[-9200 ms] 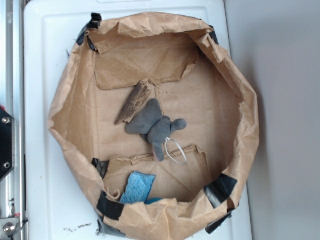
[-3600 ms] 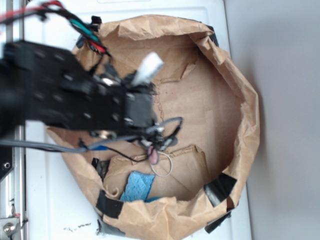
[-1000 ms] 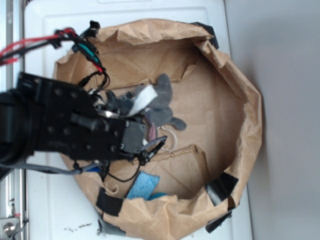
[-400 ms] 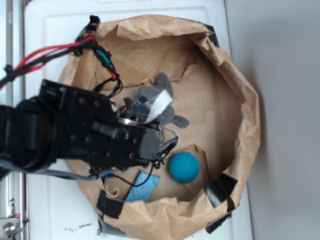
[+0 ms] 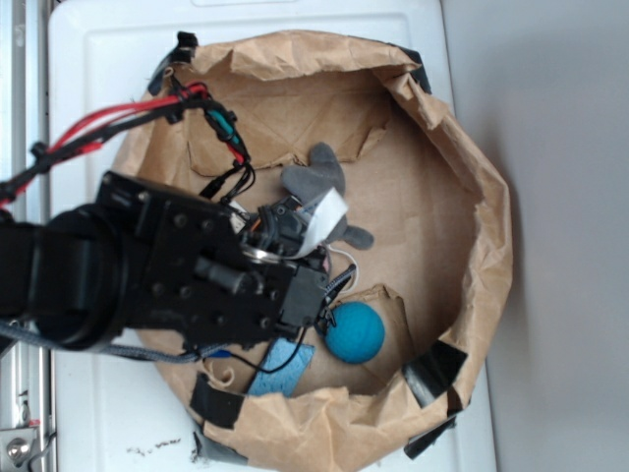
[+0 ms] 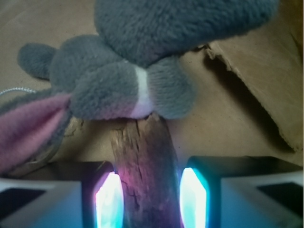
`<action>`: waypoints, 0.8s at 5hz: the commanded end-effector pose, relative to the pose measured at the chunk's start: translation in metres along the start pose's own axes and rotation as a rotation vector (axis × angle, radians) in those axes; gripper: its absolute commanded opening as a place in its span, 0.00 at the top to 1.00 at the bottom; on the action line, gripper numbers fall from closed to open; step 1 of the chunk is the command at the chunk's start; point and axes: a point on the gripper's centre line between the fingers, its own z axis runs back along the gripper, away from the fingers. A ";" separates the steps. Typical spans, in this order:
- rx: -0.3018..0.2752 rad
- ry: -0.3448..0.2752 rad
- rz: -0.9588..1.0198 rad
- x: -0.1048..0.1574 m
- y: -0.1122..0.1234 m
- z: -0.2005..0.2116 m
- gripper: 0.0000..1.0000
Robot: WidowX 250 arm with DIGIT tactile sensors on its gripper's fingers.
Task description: Grab the wood chip.
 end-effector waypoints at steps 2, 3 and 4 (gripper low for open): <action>-0.072 -0.008 -0.135 0.016 0.016 0.080 1.00; -0.085 0.031 -0.203 0.024 0.019 0.129 1.00; -0.076 0.009 -0.273 0.028 0.021 0.149 1.00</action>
